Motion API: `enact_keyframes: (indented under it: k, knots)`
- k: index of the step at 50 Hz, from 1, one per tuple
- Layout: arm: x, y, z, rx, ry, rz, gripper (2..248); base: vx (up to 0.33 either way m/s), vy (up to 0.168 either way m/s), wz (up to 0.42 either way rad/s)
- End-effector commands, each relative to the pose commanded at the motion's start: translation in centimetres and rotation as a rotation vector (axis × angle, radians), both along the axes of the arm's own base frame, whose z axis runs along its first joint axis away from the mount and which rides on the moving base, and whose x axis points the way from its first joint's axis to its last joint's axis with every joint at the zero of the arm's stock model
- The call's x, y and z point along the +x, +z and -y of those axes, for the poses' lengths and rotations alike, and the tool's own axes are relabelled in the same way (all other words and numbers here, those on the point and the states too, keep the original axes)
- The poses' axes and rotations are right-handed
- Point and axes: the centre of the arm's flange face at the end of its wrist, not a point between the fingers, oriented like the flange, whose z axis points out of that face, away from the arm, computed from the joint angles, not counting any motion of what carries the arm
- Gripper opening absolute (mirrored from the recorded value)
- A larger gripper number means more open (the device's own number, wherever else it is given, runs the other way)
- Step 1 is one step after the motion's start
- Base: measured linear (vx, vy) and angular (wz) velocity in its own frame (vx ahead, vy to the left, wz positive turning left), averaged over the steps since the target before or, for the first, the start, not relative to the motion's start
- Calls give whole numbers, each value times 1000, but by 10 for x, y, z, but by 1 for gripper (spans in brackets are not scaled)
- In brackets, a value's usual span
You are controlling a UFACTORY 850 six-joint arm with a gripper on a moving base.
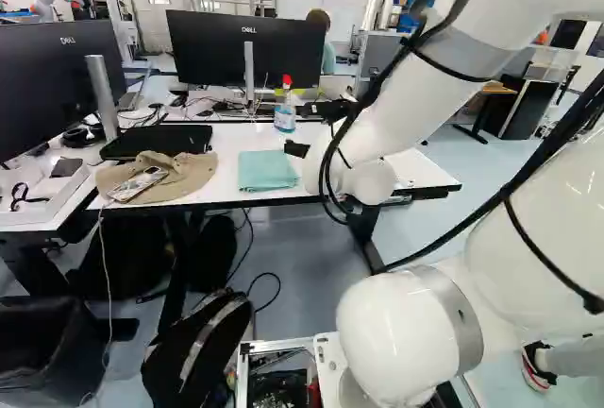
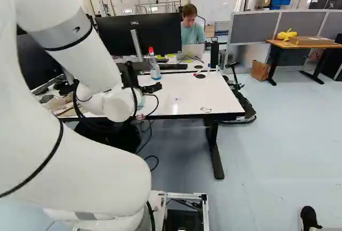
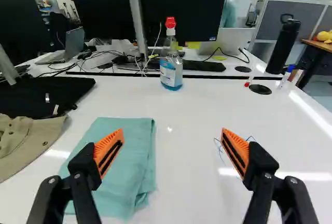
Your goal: Clean the table with the green towel
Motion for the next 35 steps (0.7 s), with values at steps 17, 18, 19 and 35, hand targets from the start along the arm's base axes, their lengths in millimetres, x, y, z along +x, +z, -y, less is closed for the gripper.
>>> enact_keyframes:
  k: [17,18,19,35]
  knots:
    - [9,8,-21,-1,43,-80,247,0,0,0]
    - [10,8,-22,-1,45,-85,247,0,0,0]
    - [11,9,-23,-1,47,-91,247,0,0,0]
    - [32,18,-38,-2,63,-169,247,0,0,0]
